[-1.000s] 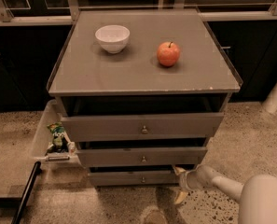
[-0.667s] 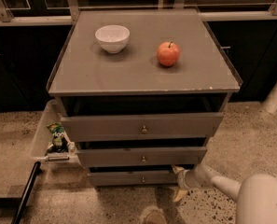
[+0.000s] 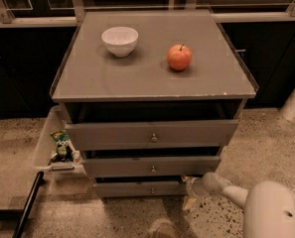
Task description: Open bottom drawer
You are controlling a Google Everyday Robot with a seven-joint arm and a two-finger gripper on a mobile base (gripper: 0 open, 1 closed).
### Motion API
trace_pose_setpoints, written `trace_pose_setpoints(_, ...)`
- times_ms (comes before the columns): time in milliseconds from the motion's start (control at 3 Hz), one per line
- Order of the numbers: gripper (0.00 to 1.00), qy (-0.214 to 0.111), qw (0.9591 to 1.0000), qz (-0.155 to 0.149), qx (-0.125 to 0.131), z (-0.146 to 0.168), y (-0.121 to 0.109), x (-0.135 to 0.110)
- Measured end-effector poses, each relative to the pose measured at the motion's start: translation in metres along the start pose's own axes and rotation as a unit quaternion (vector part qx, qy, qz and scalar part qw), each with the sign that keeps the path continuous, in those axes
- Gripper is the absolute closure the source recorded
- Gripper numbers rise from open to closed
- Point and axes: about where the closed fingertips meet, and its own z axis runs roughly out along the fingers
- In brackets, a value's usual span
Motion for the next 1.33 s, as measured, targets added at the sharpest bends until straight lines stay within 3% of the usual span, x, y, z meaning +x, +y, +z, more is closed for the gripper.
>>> trace_pose_setpoints(1000,0.0,0.01,0.9998,0.008,-0.014,0.022,0.001,0.026)
trace_pose_setpoints(1333,0.19,0.01,0.9998,0.008,-0.014,0.022,0.001,0.026)
